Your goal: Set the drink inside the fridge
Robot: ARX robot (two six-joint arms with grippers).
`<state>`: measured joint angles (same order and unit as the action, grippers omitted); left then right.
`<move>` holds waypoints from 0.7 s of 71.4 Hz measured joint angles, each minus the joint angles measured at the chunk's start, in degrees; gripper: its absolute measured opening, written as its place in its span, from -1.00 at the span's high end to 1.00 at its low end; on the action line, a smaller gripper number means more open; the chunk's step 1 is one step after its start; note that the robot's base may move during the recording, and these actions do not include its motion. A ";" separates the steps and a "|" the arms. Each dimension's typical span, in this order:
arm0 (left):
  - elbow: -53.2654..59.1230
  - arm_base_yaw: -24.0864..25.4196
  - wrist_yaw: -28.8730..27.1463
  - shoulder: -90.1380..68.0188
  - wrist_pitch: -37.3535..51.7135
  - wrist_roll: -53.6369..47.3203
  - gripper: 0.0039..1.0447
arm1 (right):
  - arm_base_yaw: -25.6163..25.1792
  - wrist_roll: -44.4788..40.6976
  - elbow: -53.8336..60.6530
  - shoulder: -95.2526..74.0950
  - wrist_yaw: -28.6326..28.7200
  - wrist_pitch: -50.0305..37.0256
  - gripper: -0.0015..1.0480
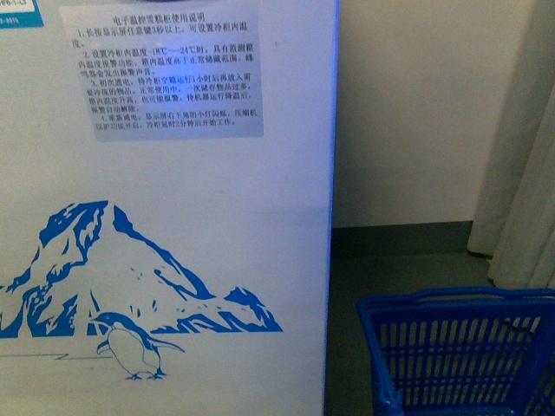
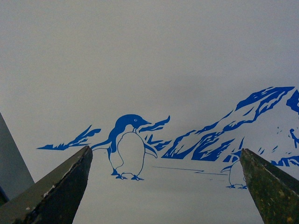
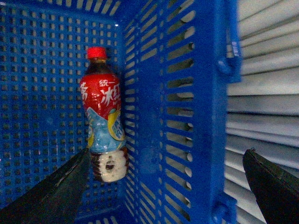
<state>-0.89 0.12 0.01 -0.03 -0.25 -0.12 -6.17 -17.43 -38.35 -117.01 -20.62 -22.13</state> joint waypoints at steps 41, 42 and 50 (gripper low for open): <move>0.00 0.00 0.00 0.00 0.00 0.00 -0.85 | 3.56 3.50 -23.91 -34.36 -1.90 2.12 -0.86; 0.00 0.00 0.00 0.00 0.00 0.00 -0.85 | 3.50 3.65 -24.30 -34.67 -1.86 2.27 -0.86; 0.00 0.00 0.00 0.00 0.00 0.00 -0.85 | 2.60 4.50 -27.80 -37.75 -1.88 3.23 -0.86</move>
<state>-0.89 0.12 0.01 -0.03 -0.25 -0.12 -3.57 -12.93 -66.15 -154.76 -22.50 -18.90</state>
